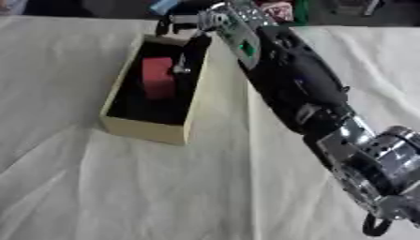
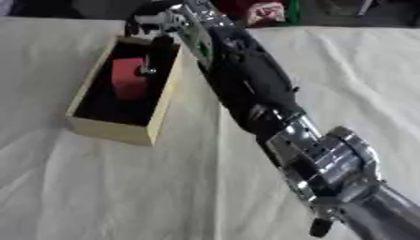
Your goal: Pick up objects on the table and place them in the box.
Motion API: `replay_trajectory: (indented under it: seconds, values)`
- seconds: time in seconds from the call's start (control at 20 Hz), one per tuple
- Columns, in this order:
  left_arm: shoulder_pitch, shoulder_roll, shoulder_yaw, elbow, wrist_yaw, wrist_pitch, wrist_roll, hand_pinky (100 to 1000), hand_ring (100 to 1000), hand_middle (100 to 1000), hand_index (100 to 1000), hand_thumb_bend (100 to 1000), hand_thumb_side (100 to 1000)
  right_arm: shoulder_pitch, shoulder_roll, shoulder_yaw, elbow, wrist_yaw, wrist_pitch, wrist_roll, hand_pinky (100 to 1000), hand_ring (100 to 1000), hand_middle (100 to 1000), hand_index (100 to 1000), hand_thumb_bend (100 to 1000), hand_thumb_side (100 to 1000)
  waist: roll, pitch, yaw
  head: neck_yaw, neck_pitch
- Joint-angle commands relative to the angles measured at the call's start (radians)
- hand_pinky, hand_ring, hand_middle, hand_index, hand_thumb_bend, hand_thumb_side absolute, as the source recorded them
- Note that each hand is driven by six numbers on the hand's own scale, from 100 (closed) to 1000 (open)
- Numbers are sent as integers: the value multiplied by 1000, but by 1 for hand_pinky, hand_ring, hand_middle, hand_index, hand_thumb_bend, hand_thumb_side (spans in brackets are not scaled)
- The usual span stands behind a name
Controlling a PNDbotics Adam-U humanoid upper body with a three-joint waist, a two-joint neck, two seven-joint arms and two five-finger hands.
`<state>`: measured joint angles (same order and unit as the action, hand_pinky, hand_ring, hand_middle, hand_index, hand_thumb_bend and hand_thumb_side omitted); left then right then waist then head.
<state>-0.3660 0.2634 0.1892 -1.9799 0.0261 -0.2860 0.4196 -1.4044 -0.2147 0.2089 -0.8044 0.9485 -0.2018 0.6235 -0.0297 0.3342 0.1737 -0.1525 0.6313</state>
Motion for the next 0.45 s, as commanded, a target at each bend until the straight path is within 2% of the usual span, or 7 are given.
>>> replay_trajectory:
  seconds: [0.05, 0.1, 0.2, 0.45]
  values:
    - [-2, 17, 8, -20, -2, -1, 6, 570, 544, 520, 657, 197, 100, -25, -96, 25, -105, -96, 8, 0, 827, 832, 810, 871, 130, 236, -8, -25, -6, 15, 2]
    - [-2, 18, 9, -20, -3, -1, 7, 570, 544, 520, 657, 197, 100, -18, -124, 35, -140, -132, 17, 1, 829, 829, 807, 867, 100, 225, -7, -25, -10, 20, 1]
    - [0, 20, 11, -20, -6, -1, 11, 569, 544, 520, 657, 197, 100, -1, -179, 52, -214, -201, 40, 3, 831, 823, 801, 855, 100, 186, -4, -25, -16, 31, 0]
    - [3, 23, 17, -20, -12, -2, 18, 569, 544, 520, 657, 197, 100, 75, -320, 77, -427, -353, 103, 3, 830, 806, 783, 842, 100, 173, 5, -22, -28, 53, -6]
